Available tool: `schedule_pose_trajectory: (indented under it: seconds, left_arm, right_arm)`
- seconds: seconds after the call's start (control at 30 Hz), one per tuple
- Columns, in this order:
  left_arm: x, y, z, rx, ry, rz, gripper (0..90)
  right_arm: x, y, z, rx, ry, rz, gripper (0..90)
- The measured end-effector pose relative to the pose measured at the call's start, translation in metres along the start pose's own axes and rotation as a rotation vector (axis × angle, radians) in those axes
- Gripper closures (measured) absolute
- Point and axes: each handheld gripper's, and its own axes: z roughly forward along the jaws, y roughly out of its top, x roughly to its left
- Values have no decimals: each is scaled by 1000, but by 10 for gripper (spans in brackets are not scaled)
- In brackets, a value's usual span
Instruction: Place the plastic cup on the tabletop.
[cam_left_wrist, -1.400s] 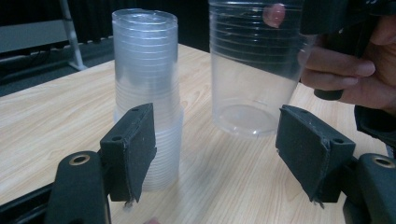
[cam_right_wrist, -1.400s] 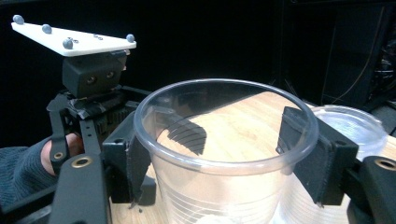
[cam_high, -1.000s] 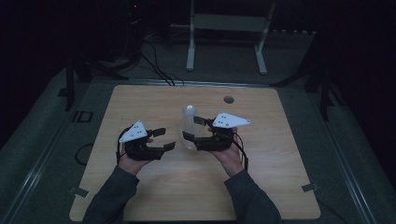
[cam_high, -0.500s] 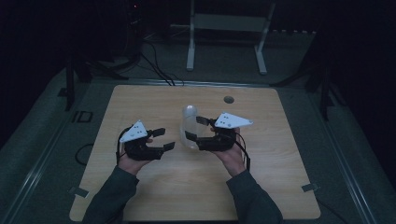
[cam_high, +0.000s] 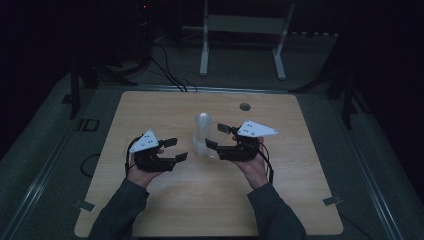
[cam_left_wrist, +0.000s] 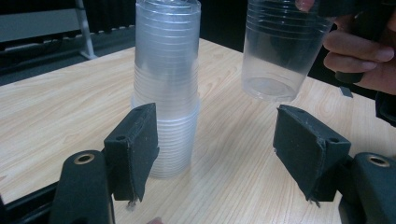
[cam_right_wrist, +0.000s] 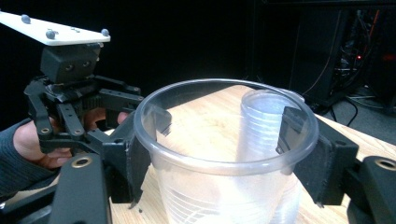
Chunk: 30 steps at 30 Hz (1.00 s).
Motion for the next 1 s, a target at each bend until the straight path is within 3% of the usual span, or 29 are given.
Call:
schedule_pose_trajectory:
  seconds: [1.0]
  left_arm:
    - [1, 0, -2, -9, 8, -6, 308]
  right_arm:
    - [-16, -13, -13, 0, -51, 30, 281]
